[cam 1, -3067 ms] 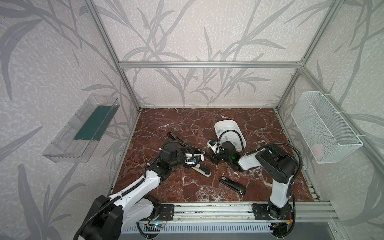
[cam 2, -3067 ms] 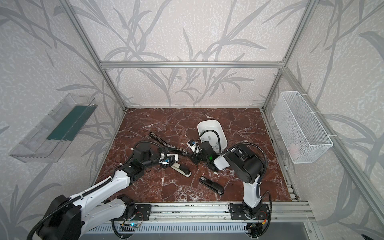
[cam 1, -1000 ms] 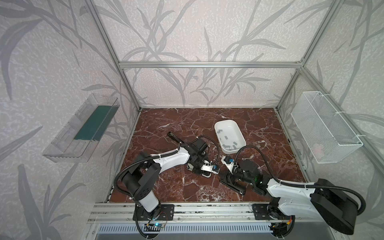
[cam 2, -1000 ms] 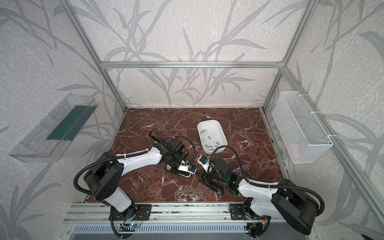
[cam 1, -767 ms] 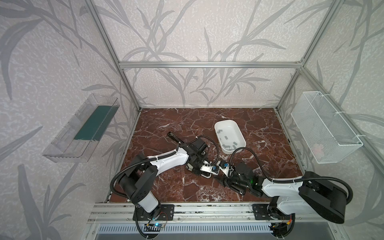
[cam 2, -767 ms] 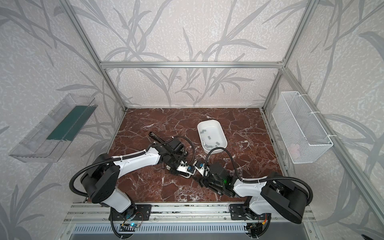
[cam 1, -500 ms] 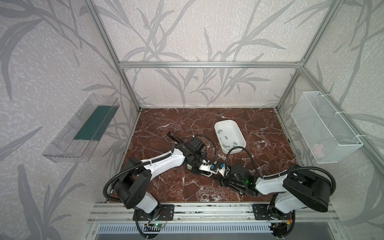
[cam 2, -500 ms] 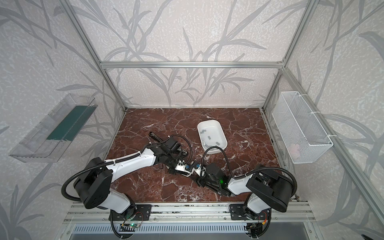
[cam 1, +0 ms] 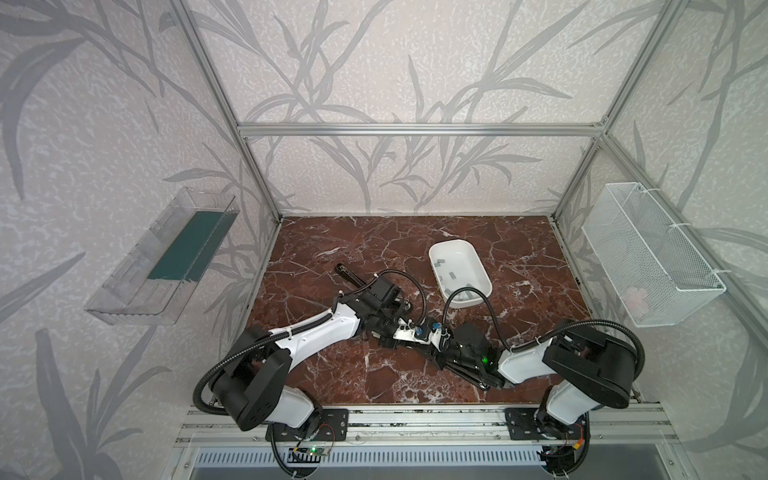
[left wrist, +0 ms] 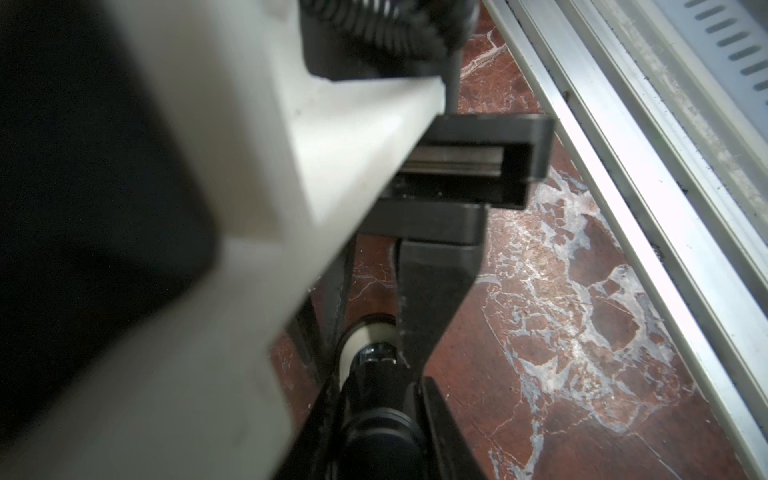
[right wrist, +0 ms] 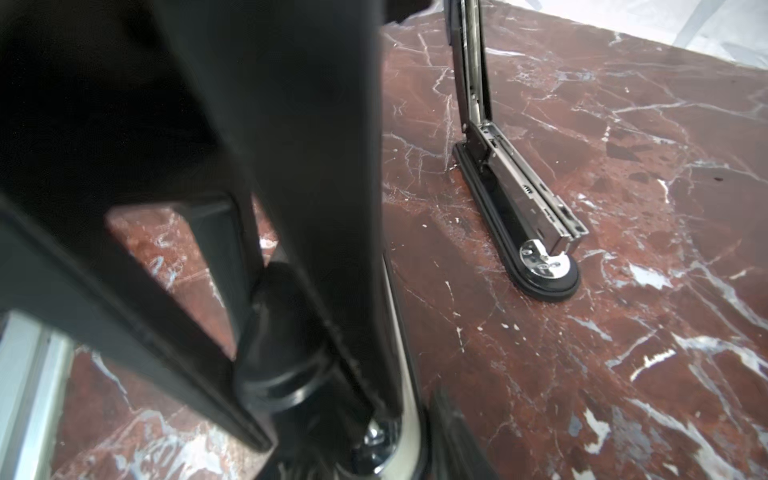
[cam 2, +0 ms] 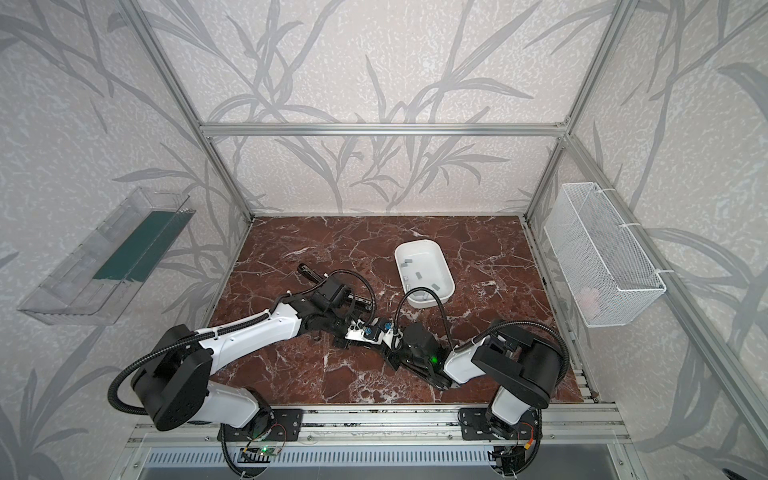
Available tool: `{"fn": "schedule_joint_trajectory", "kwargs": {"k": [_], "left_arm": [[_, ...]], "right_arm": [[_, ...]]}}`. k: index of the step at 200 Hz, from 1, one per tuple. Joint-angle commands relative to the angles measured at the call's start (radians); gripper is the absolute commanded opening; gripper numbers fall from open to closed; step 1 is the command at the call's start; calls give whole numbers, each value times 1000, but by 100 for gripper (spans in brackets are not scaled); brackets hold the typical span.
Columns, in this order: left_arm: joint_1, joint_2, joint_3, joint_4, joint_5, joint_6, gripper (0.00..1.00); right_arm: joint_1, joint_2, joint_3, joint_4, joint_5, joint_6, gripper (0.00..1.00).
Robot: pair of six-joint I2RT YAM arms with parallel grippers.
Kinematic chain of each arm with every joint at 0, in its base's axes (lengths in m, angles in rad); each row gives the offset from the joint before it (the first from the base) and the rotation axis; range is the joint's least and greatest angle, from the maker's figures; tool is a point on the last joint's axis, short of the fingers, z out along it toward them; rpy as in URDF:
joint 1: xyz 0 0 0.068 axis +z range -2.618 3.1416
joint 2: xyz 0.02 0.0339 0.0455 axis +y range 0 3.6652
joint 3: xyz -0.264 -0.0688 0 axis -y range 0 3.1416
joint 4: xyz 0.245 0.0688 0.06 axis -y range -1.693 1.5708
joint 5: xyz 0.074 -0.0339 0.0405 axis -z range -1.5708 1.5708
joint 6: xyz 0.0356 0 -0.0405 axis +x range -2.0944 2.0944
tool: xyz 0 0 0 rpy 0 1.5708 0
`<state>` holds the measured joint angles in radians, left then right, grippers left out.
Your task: Load the staples into the stapler
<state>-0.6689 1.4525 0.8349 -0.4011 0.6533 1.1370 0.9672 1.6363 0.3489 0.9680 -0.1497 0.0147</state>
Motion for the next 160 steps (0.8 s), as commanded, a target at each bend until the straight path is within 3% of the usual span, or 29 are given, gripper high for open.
{"fn": "schedule_joint_trajectory", "kwargs": {"k": [1,59,108,160], "left_arm": [[-3,-2,20,43,85,-8,16],[87,-17,13,60,225,-23,16],[145,-103,-58,175,264,-107,16],[194,-126,-74,201,308,-135,15]], "right_arm": [[20,25,43,57,-16,-20,21],[20,138,0,135,2,-11,0],[24,298,-72,382,46,-4,0],[31,293,-61,285,77,-49,0]]}}
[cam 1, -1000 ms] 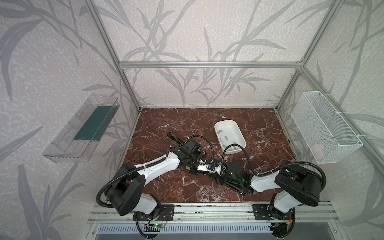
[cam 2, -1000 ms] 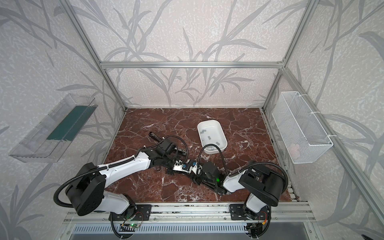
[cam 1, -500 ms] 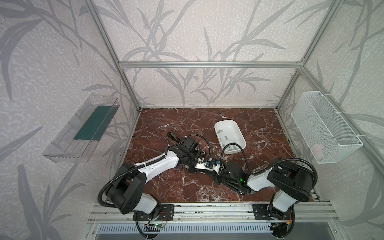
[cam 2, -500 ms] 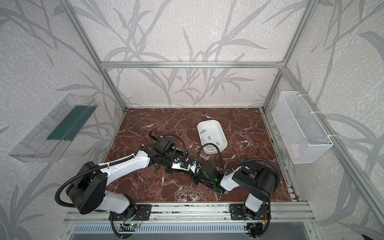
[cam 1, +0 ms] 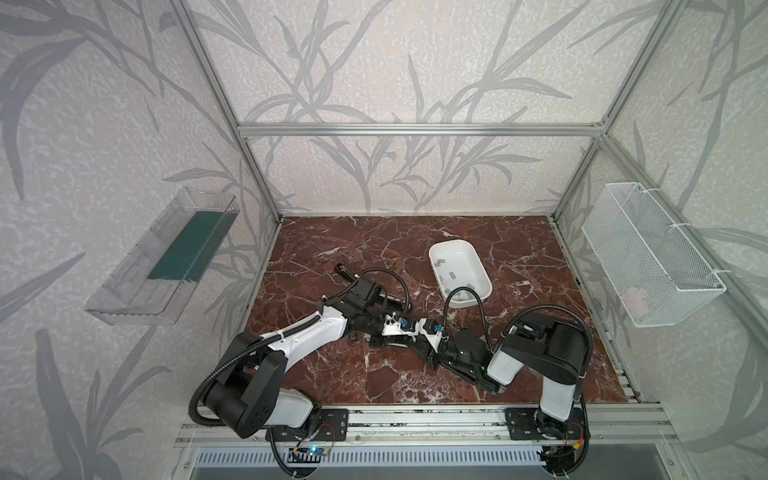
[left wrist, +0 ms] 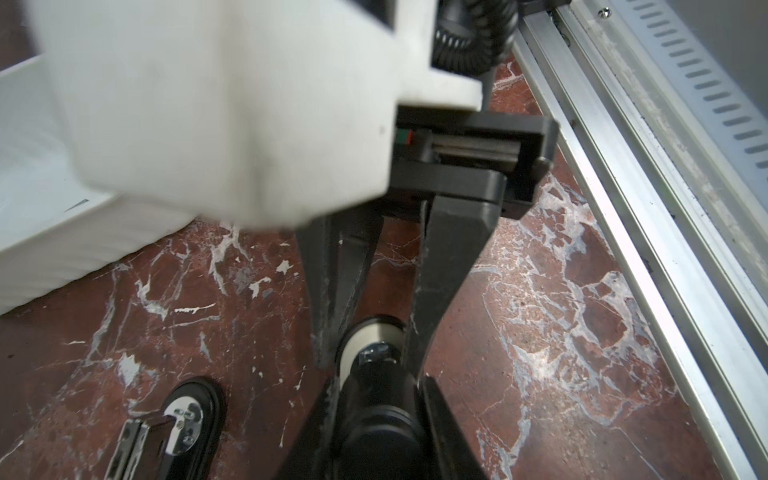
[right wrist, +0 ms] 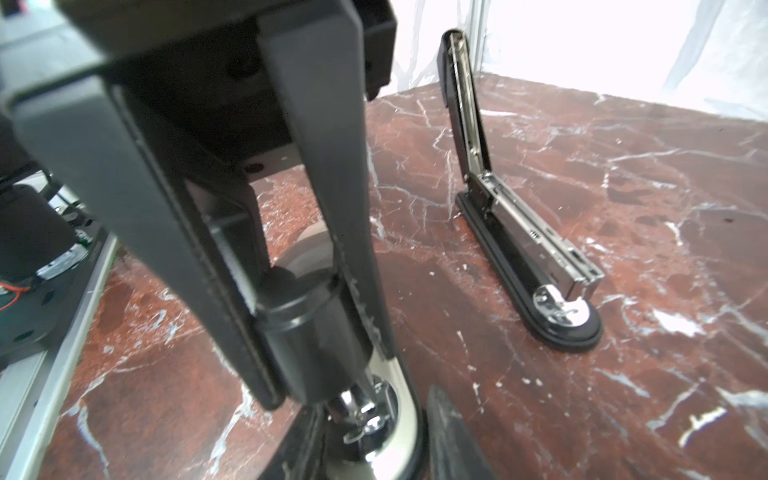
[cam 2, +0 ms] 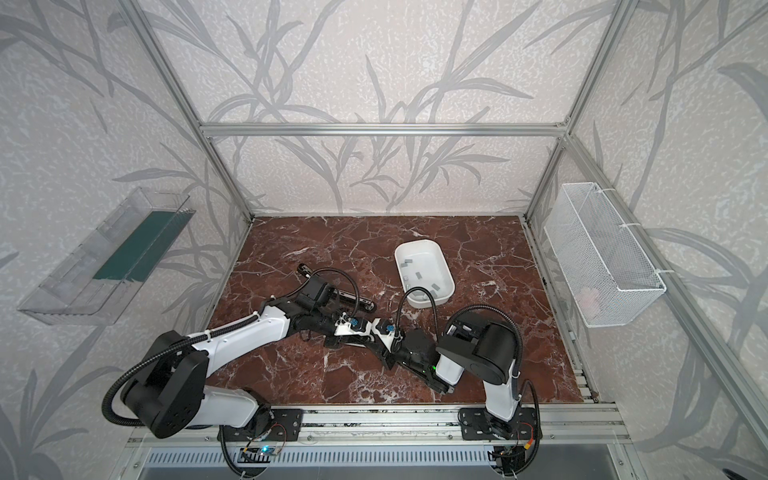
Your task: Load the staples into the stapler
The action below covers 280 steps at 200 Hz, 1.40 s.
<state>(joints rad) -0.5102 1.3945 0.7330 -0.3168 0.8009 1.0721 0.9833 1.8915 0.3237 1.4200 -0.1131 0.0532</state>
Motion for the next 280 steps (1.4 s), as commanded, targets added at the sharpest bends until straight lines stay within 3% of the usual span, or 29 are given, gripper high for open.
{"fn": "schedule_joint_trajectory", "kwargs": {"k": [1,50,68,82,94,125,182,237,280], "left_arm": [[37,-69,28,118,162,-71,15],[99,-132,-36,262,261,-164,14],[102,-125,-43,259,298,-142,14],[86,-89,-35,234,340,-89,14],[46,-56,-21,196,319,-44,13],[-50,31,30,80,188,25,9],[-61,2,1,136,201,42,3],[-20,-73,-47,191,187,-18,2],[-21,-20,-82,304,199,-48,20]], "right_arm": [[15,37,-36,-169,42,-88,0],[23,66,-42,-197,68,-73,0],[31,52,-54,-189,79,-67,0],[34,14,-39,-232,58,-76,10],[35,-36,-6,-318,42,-87,18],[34,-147,62,-507,9,-102,26],[35,-146,93,-516,20,-111,34],[34,-117,57,-447,-10,-94,3],[34,-115,31,-396,-26,-71,0]]}}
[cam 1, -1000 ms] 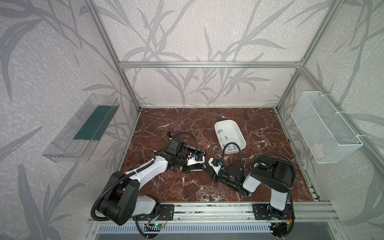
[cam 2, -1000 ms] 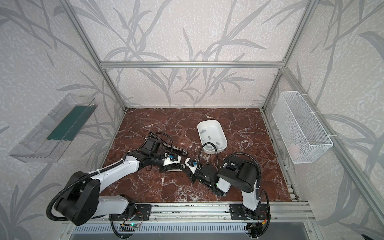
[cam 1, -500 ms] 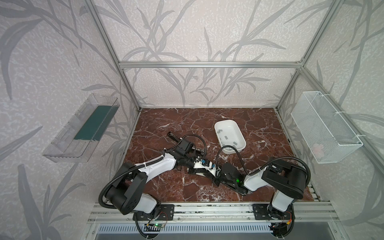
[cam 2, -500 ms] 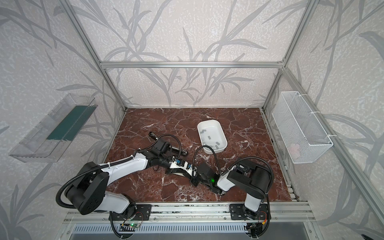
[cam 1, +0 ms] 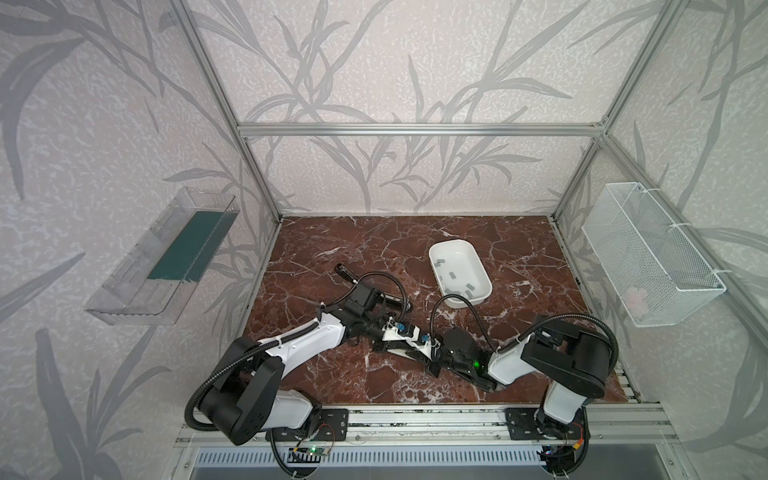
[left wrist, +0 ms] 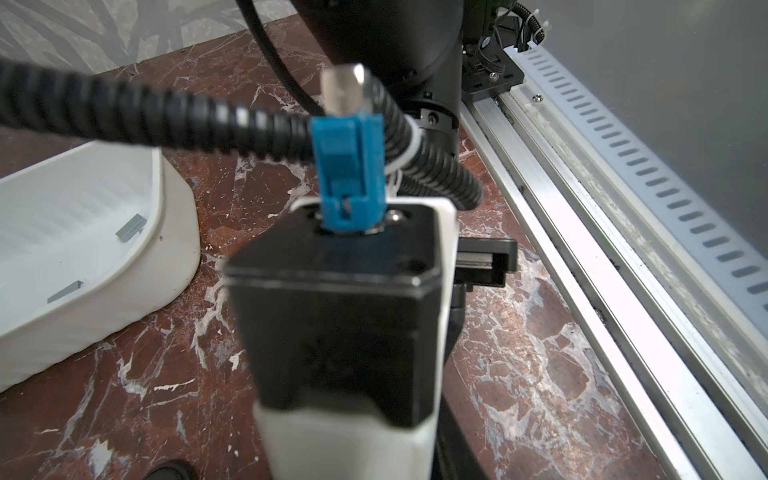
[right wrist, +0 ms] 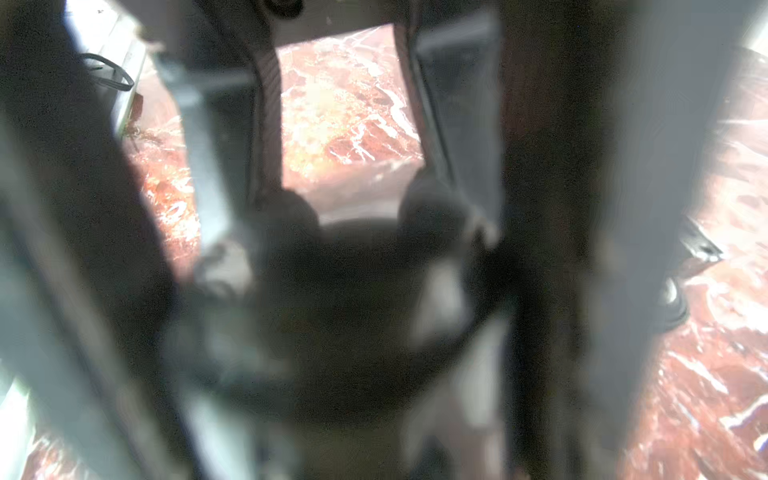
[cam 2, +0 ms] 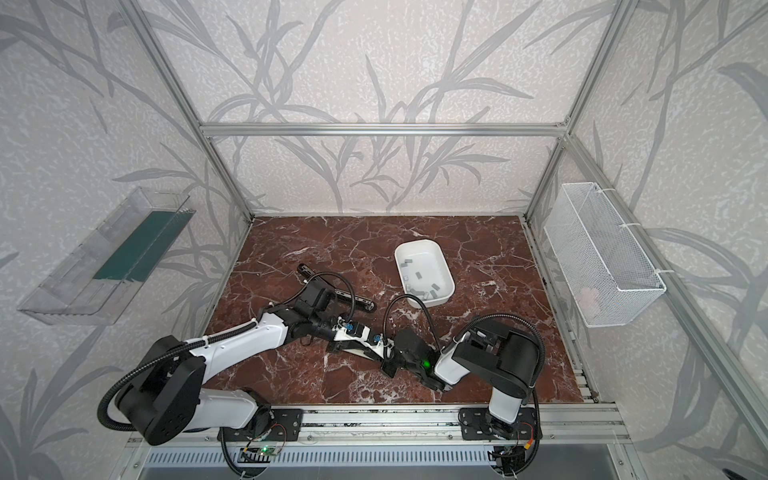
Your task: Load the staples into the stapler
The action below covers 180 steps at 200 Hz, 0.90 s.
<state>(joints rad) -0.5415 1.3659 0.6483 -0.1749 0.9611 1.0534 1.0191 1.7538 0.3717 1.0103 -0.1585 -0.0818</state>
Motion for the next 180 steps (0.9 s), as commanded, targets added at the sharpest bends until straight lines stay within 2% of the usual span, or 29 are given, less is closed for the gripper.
{"fn": "schedule_joint_trajectory", "kwargs": {"k": [1,20,44,74,101,131,159,180], "left_arm": [[10,11,2,164,38,-30,21],[-3,34,-14,210,-1,-39,27],[-31,26,-78,354,-115,-83,39],[-54,4,-124,428,-232,-112,50],[-88,-28,-169,495,-322,-107,50],[-150,-35,-213,555,-479,-55,51],[-236,13,-272,732,-679,-39,51],[-277,55,-316,918,-778,-73,49]], "right_arm": [[-2,23,-17,15,19,65,0],[-1,28,-17,32,10,77,0],[-2,27,-17,36,7,82,0],[-2,22,-8,21,-1,79,0],[-2,18,-6,19,-2,79,0],[-2,9,-1,10,-14,82,0],[-2,5,4,8,-22,88,0],[-2,6,10,0,-26,88,0]]}}
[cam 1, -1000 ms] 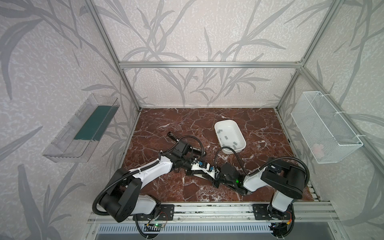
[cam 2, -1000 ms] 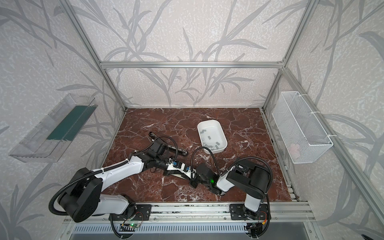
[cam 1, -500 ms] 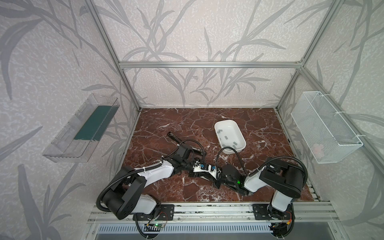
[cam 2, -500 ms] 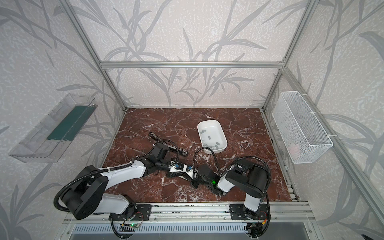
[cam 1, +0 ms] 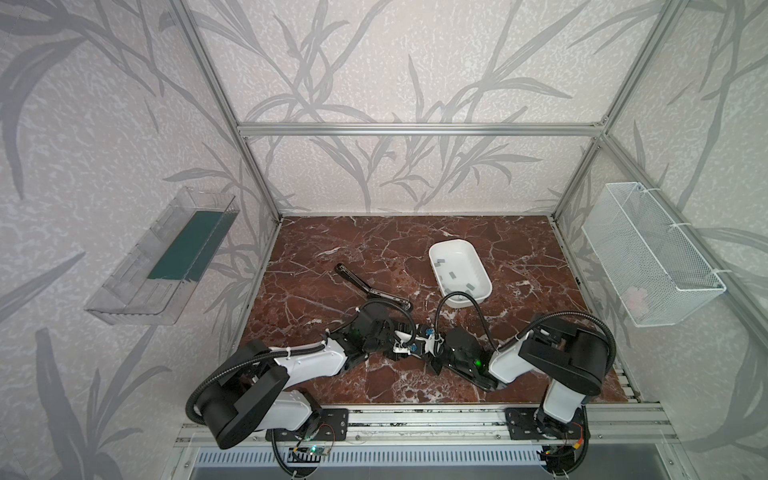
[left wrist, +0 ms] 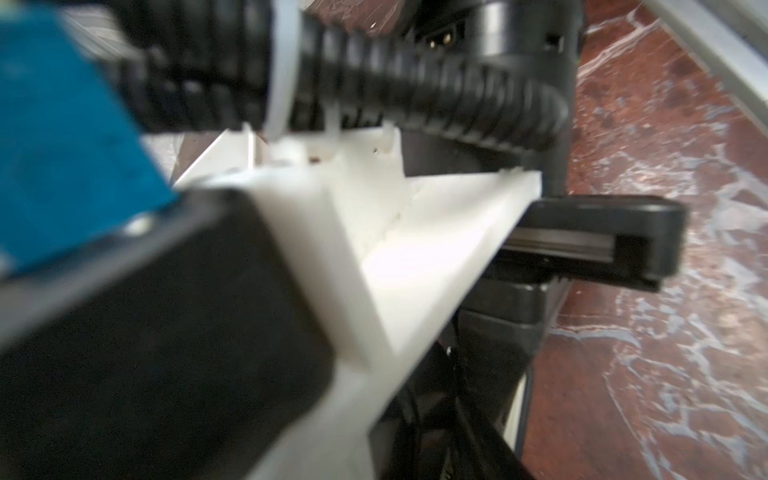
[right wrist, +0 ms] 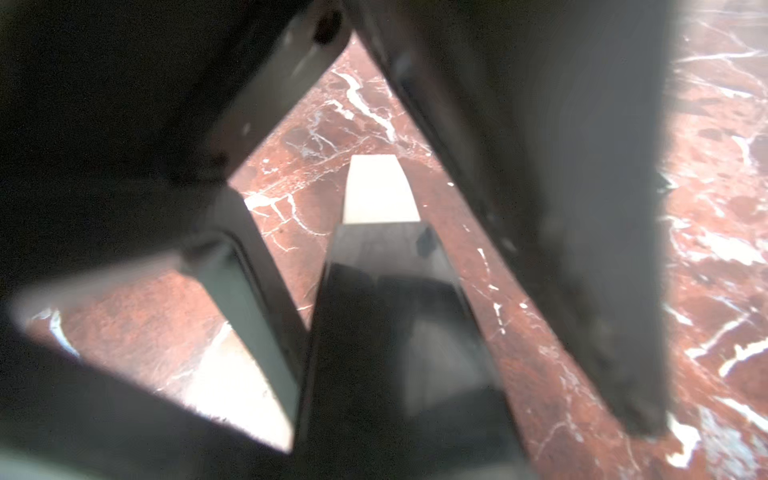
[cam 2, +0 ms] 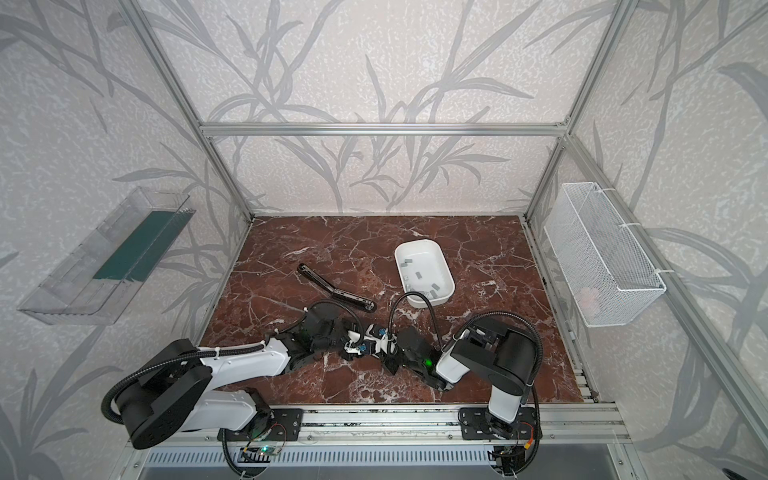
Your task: Load the staples into the stapler
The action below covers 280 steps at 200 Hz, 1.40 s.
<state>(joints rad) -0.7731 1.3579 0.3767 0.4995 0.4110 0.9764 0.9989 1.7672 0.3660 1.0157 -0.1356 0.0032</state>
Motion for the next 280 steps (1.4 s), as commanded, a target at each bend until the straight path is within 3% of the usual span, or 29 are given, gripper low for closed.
{"fn": "schedule_joint_trajectory", "kwargs": {"k": [1,26,47,66,103,135,213,280], "left_arm": [[-46,64,-45,251,-230,3,49],[-55,119,-20,343,-350,-78,37],[-57,168,-45,533,-474,-99,41],[-49,170,-78,656,-511,-117,46],[-2,38,-9,351,-512,-204,42],[56,-73,12,216,-466,-254,40],[209,-27,56,180,-451,-320,41],[274,88,110,158,-554,-300,41]], "right_arm": [[18,-8,16,-6,-49,3,0],[18,-12,12,-8,-49,2,0],[18,-17,4,-16,-36,4,0],[19,-10,-5,-19,-10,4,0],[19,12,-14,-6,4,10,0],[18,31,-19,18,-6,21,0],[18,15,-24,6,-8,23,0],[18,12,-42,9,30,21,0]]}}
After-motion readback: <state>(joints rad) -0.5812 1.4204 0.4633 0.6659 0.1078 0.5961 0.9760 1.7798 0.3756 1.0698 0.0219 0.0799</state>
